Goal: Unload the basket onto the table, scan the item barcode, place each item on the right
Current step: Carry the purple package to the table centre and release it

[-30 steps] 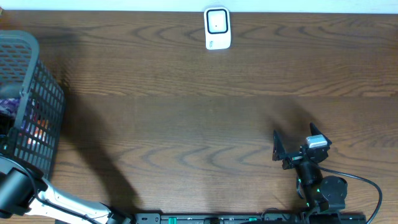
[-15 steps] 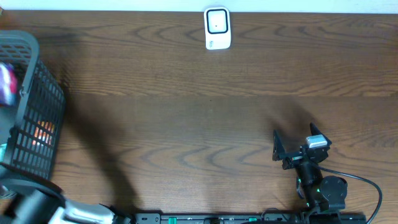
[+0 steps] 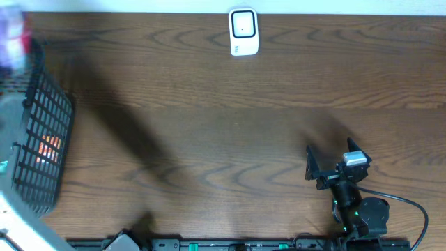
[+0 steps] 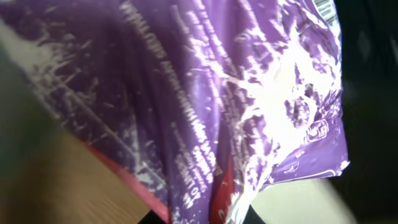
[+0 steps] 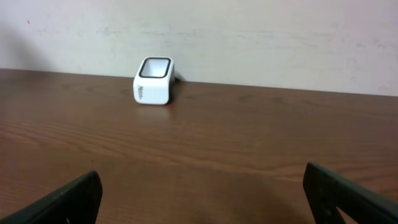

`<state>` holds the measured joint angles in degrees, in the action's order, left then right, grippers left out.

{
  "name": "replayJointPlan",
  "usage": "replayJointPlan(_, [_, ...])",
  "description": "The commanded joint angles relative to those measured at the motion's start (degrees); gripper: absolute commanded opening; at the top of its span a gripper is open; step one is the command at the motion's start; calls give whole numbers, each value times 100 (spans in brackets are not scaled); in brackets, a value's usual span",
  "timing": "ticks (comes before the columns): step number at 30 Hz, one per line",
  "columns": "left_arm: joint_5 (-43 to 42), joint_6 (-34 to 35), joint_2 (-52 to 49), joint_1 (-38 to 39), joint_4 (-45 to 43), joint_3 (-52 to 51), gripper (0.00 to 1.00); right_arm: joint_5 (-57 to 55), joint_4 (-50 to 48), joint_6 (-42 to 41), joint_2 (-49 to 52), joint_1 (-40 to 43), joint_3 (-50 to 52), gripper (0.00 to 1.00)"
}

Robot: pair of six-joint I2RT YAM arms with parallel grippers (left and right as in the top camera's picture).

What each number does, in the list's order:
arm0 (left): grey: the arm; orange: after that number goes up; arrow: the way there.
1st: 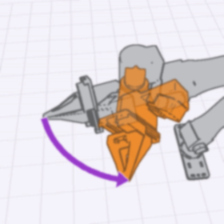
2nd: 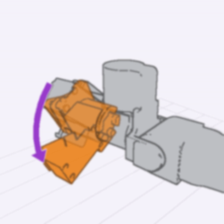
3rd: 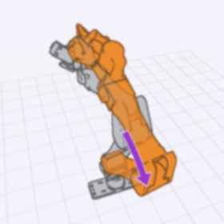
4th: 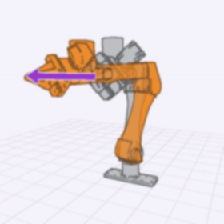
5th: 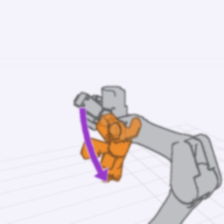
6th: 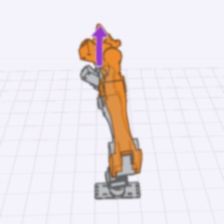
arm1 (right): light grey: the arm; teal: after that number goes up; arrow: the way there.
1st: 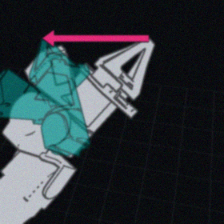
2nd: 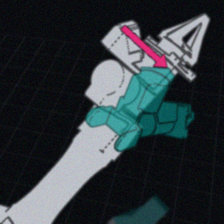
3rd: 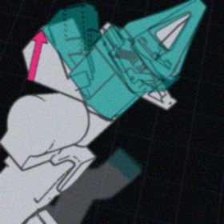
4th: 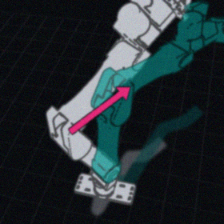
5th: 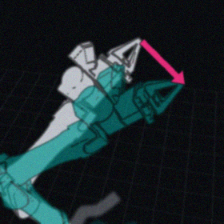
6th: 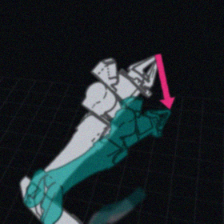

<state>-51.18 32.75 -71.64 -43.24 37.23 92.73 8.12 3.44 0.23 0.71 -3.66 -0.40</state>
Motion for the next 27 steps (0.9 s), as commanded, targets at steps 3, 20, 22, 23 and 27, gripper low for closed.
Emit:
replayJointPlan(3, [-98, -2503, -76, 2682, 485, -9, 7, 33, 22, -37, -28, 31, 11, 99])
replayJointPlan(20, [3305, -3289, -3425, 7075, 1423, -348, 8, 33, 22, -39, -28, 31, 9, 99])
replayJointPlan(22, [3305, -3165, -3882, 7176, 1408, -348, 8, 33, 22, -39, -28, 31, 9, 99])
replayJointPlan(23, [3303, -3060, -4087, 7211, 1412, -348, 8, 33, 22, -37, -28, 31, 11, 99])
replayJointPlan(27, [3281, -2944, -4673, 7257, 1528, -345, 83, 33, 22, -39, -28, 31, 9, 99])
